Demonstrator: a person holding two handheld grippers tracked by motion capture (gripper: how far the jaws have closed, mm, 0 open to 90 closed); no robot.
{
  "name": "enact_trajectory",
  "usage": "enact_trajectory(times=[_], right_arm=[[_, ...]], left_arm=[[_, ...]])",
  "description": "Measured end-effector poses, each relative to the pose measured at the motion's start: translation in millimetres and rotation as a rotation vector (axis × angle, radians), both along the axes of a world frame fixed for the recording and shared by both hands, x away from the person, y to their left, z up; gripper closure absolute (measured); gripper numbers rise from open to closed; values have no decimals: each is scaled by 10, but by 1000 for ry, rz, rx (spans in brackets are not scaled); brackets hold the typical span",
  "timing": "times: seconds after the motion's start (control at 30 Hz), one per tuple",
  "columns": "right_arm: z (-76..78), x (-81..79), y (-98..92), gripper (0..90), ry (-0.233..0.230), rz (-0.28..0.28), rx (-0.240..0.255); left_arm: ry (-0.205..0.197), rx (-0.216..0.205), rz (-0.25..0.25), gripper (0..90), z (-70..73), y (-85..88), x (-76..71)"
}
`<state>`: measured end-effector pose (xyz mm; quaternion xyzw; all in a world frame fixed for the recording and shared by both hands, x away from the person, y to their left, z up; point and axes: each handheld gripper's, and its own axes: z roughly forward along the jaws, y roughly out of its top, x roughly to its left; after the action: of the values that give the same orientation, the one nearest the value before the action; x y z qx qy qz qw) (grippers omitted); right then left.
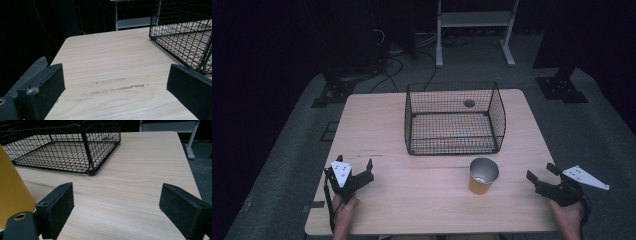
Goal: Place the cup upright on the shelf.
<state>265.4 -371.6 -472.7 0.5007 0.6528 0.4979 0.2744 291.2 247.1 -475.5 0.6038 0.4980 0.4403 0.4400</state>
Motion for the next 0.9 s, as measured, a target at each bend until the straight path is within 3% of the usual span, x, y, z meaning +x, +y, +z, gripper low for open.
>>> enact_trajectory(times=[0.27, 0.57, 0.67, 0.9], right_arm=[[9, -3, 40, 118, -1, 16, -7], [135, 21, 138, 118, -9, 91, -14], [171, 5, 198, 118, -16, 142, -25], [170, -5, 273, 118, -4, 177, -51]], left_arm=[[1, -3, 0, 8, 1, 3, -2], [-4, -6, -6, 8, 2, 1, -13], [-5, -4, -7, 8, 1, -4, -13], [-6, -4, -8, 8, 1, -5, -12]])
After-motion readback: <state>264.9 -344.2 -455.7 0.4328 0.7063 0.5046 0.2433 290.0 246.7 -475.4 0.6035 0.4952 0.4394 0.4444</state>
